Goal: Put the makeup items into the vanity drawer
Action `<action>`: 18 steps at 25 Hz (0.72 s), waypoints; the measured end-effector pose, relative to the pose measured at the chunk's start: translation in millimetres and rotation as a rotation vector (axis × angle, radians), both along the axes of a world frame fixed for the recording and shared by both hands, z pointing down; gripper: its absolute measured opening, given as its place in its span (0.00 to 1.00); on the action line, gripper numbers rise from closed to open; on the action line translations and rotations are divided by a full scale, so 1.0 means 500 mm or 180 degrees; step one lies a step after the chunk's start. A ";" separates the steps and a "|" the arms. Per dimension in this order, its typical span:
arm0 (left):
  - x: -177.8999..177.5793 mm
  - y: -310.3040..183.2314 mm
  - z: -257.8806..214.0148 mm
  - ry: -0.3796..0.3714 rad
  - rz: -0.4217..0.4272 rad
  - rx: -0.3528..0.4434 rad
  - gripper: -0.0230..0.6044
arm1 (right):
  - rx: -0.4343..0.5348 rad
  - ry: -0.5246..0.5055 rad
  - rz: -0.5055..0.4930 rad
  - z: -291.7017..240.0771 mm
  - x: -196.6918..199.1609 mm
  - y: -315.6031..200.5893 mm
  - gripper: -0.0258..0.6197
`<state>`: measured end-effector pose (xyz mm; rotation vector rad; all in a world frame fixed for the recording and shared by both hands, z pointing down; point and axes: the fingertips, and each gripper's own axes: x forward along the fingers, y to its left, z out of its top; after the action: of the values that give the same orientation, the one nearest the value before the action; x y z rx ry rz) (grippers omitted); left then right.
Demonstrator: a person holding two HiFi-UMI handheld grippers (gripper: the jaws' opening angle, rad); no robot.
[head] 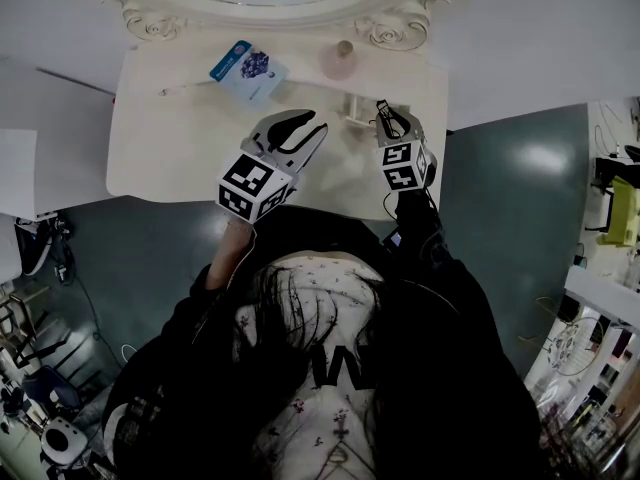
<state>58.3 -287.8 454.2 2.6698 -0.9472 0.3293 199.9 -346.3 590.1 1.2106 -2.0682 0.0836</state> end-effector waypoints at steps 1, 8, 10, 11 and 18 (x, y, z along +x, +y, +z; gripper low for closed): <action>0.000 0.000 0.000 0.0001 -0.0002 0.0003 0.21 | -0.0029 0.0025 -0.0063 0.001 -0.002 0.001 0.18; -0.002 -0.002 -0.003 0.0008 0.0000 0.0024 0.21 | -0.0135 0.0486 -0.0787 0.012 -0.025 0.012 0.17; -0.004 -0.002 -0.003 0.0001 -0.0003 0.0024 0.21 | -0.0145 0.0690 -0.1091 0.017 -0.033 0.014 0.17; -0.005 -0.002 -0.002 -0.0001 -0.0006 0.0022 0.21 | -0.0143 0.0807 -0.1228 0.021 -0.037 0.015 0.17; -0.014 -0.003 -0.004 -0.0016 -0.0026 0.0014 0.21 | 0.0071 0.1458 -0.1717 0.034 -0.044 0.017 0.17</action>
<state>51.4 -289.3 452.3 2.6695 -0.9614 0.3326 177.8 -337.7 607.1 0.5747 -1.9066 -0.4301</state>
